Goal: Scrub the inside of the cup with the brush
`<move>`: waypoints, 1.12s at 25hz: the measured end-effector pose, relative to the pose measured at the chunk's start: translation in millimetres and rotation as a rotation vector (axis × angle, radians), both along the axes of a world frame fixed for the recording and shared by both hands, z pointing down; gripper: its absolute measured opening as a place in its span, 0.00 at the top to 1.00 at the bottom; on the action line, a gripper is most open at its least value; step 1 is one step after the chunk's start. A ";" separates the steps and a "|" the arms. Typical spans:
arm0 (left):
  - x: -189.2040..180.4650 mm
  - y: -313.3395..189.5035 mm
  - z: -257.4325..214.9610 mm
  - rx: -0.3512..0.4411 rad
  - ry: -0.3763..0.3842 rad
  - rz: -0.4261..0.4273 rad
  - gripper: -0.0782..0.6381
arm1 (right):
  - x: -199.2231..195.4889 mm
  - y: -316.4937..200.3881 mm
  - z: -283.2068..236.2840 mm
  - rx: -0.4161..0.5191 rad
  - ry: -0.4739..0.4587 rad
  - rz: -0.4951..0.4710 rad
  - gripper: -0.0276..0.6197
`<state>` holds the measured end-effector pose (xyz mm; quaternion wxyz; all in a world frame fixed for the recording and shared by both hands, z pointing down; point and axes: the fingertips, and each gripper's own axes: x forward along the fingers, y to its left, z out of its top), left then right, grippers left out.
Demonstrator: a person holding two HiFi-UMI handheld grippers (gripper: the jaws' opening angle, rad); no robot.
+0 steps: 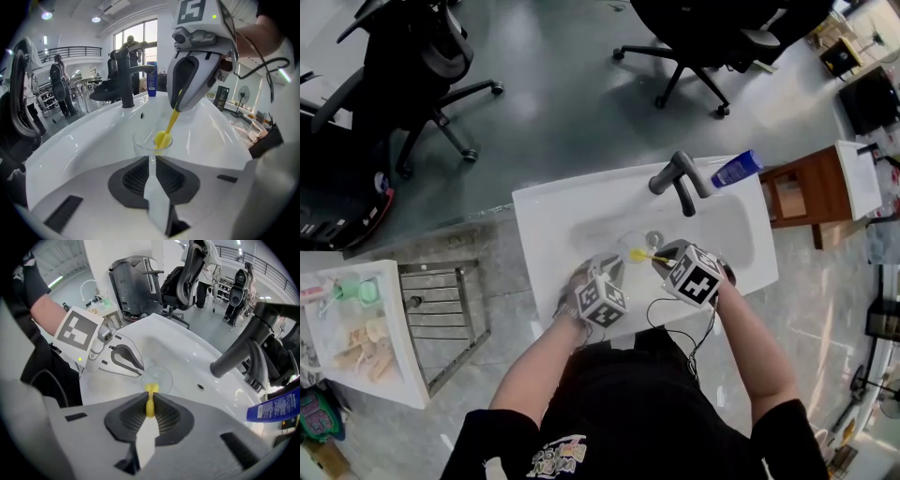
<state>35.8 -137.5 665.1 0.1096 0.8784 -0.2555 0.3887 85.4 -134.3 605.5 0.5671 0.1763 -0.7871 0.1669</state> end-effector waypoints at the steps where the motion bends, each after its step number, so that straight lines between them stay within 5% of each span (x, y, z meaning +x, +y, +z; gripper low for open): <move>1: -0.2 0.0 0.1 0.000 0.000 -0.001 0.83 | -1.8 1.1 0.3 -0.010 -0.012 -0.001 0.90; 13: 0.1 -0.6 1.6 0.004 -0.001 -0.006 0.83 | -19.4 -5.5 5.0 -0.027 -0.105 0.007 0.90; 28: 0.0 -1.3 0.9 0.012 0.002 -0.012 0.83 | -25.1 -37.0 12.7 0.027 -0.066 -0.006 0.90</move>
